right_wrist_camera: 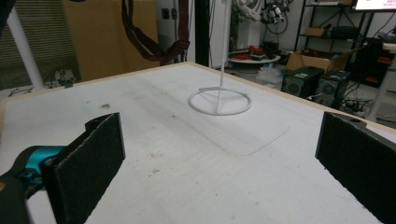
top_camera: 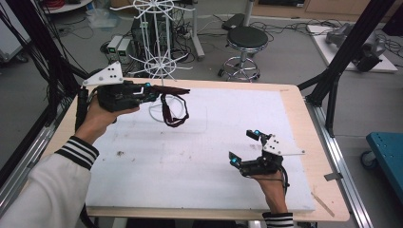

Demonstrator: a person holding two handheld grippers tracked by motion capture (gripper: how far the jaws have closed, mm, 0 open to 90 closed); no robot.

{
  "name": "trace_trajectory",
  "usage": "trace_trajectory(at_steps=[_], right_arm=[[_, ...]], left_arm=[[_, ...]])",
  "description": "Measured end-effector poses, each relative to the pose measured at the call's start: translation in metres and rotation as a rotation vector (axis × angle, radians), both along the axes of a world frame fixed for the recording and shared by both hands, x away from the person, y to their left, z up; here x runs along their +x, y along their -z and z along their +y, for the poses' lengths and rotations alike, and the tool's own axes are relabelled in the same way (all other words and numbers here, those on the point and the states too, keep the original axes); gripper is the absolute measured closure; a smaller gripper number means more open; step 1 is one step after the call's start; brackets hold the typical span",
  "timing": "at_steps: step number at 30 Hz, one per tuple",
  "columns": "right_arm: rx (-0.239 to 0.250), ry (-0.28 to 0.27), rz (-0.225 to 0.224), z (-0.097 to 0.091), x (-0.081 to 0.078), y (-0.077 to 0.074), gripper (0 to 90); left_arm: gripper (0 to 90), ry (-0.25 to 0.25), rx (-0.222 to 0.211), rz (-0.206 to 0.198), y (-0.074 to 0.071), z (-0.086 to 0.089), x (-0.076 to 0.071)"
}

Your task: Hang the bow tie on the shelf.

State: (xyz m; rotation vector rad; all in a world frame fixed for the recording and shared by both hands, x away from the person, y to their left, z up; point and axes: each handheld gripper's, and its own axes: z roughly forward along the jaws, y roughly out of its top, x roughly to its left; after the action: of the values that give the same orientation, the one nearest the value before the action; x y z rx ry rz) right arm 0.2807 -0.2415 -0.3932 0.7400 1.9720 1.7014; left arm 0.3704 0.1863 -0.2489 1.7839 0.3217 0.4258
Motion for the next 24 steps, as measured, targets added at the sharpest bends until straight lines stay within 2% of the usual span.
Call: trace_trajectory(at_steps=[2, 5, 14, 16, 19, 21, 24], right_arm=[[0.005, -0.001, 0.001, -0.003, -0.001, 0.003, 0.6], [0.029, 0.000, -0.001, -0.008, -0.002, 0.008, 0.6], [0.066, 0.043, -0.011, -0.018, -0.008, 0.021, 0.6], [0.078, 0.046, -0.017, -0.019, -0.008, 0.024, 0.6], [0.063, 0.056, -0.025, -0.020, -0.009, 0.025, 0.6], [0.079, 0.064, -0.041, -0.020, -0.011, 0.026, 0.6], [0.088, 0.066, -0.042, -0.020, -0.011, 0.030, 0.6]], left_arm=[[81.8, 0.001, -0.007, 0.004, -0.003, -0.002, 0.003], [81.7, -0.006, 0.018, -0.005, -0.007, -0.005, 0.007], [81.7, -0.033, 0.044, -0.008, -0.013, -0.014, 0.021], [81.7, -0.034, 0.042, -0.008, -0.014, -0.016, 0.024], [81.6, -0.038, 0.041, -0.007, -0.014, -0.017, 0.030], [81.6, -0.044, 0.035, -0.006, -0.015, -0.016, 0.034], [81.6, -0.054, 0.033, -0.006, -0.016, -0.016, 0.039]])
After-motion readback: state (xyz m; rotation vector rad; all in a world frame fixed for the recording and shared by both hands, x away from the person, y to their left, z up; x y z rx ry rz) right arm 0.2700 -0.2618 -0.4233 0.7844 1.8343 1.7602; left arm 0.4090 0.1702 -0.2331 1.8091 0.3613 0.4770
